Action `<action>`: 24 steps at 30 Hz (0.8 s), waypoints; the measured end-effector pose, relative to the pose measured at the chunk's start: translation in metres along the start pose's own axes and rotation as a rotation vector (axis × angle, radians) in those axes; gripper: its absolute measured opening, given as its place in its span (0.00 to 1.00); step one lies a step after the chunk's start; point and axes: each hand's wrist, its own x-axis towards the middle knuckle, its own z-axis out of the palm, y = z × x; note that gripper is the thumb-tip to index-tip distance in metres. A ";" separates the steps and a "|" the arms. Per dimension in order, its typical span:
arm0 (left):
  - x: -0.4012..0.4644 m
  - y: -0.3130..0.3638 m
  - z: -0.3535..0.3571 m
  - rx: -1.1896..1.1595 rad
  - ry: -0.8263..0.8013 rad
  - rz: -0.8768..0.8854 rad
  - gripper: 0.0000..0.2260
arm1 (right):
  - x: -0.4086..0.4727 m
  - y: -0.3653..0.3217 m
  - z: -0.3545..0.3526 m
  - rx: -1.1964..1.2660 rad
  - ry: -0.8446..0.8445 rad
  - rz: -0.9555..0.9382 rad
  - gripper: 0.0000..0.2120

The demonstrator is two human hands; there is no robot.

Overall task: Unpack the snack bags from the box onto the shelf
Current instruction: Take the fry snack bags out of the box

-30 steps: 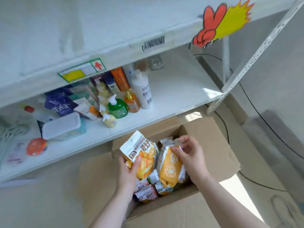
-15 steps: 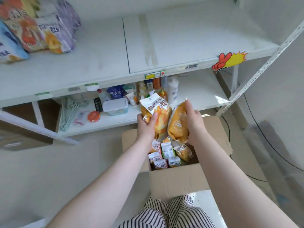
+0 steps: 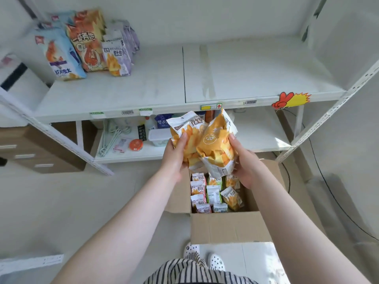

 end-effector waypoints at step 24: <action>0.038 0.137 -0.277 0.131 -0.084 0.146 0.09 | 0.041 0.024 0.275 -0.299 0.090 -0.370 0.24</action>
